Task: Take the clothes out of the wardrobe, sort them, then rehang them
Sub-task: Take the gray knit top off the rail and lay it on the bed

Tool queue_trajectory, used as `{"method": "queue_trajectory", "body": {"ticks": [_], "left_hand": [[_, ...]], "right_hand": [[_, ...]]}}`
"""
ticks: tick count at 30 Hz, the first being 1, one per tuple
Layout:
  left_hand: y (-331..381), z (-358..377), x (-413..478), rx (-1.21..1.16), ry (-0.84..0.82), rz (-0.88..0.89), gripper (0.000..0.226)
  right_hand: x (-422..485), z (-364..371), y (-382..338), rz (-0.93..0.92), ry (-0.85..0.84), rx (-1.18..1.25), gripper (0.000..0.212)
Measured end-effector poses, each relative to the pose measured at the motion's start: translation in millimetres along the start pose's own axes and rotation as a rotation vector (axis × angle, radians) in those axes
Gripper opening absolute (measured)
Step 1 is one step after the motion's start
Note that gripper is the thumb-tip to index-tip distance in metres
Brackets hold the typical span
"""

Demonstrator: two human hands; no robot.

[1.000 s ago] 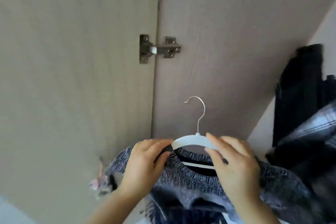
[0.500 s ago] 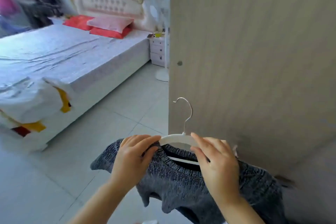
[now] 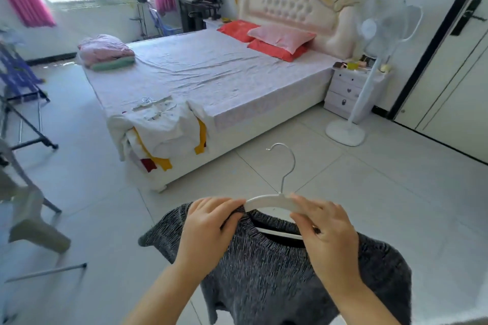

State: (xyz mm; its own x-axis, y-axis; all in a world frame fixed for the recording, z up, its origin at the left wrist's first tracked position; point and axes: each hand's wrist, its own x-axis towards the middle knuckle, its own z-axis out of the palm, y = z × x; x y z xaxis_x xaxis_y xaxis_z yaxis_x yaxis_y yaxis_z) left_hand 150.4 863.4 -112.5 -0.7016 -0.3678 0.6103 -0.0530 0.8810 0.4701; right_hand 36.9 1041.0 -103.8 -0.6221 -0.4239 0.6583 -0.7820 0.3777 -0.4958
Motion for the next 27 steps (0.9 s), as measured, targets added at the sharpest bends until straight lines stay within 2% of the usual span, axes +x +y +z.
{"method": "queue_trajectory", "body": {"ticks": [10,20,27], "left_hand": [[-141.0,-3.2,77.3,0.151,0.141,-0.206,0.025],[-277.4,5.3,211.5,0.31,0.221,-0.413,0.029],[-368.4,7.7,280.3,0.258,0.277,-0.522,0.025]], "right_hand": [[129.5,166.1,-3.1,-0.042,-0.198,0.261,0.043],[297.7,341.0,7.0,-0.117,-0.329,0.513,0.052],[380.3,452.4,6.7,-0.145,-0.426,0.599,0.061]]}}
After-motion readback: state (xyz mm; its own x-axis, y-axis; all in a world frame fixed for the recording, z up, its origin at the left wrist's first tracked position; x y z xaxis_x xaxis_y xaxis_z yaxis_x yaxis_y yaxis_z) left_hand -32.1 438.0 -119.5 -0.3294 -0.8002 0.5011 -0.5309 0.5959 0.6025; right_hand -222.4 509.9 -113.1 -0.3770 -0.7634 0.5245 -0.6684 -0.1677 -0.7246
